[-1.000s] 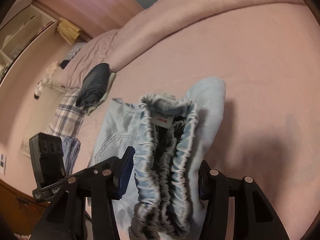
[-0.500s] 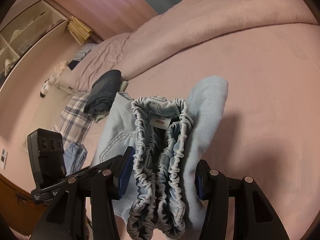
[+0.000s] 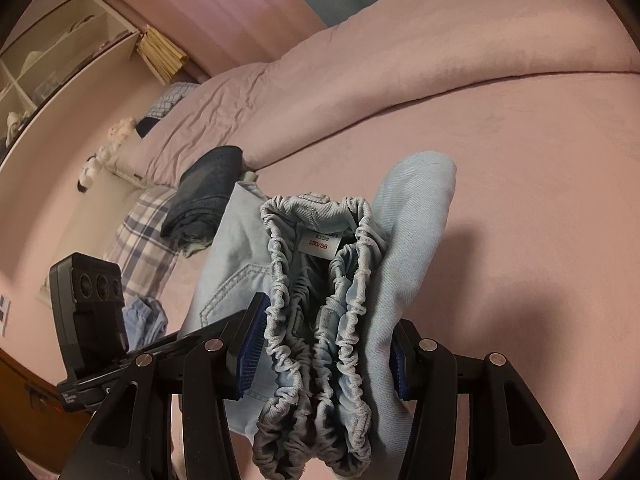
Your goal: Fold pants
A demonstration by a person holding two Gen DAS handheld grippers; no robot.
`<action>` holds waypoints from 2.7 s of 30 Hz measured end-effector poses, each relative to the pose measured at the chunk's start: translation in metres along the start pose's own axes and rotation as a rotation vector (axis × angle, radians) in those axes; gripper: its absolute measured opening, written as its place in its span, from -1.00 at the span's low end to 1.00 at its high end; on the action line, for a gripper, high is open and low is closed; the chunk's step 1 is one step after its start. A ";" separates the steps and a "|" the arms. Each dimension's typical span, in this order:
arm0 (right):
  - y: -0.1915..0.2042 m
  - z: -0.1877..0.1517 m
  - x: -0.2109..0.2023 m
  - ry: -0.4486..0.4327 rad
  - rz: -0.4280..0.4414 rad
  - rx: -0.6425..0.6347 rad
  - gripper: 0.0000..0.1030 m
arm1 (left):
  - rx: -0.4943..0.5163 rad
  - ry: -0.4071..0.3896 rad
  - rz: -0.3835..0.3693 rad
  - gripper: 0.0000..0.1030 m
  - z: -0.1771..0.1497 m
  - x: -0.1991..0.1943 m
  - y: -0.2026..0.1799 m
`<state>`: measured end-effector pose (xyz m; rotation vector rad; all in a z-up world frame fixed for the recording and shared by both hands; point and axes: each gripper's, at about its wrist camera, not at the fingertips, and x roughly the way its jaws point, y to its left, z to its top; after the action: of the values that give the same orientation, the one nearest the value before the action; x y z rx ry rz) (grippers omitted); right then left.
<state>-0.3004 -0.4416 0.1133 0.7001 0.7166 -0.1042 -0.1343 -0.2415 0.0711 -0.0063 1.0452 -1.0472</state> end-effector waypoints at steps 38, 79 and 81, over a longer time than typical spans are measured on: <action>-0.026 -0.007 0.019 0.107 -0.331 -0.141 0.33 | 0.093 0.084 0.366 0.46 -0.005 0.025 0.061; -0.008 -0.040 0.006 0.159 -0.360 -0.204 0.44 | 0.129 0.078 0.449 0.57 -0.051 -0.006 0.052; -0.012 -0.045 0.012 0.173 -0.372 -0.190 0.44 | 0.128 0.078 0.453 0.57 -0.055 -0.003 0.052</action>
<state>-0.3206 -0.4212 0.0744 0.3907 1.0050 -0.3145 -0.1371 -0.1864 0.0190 0.3627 0.9882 -0.7022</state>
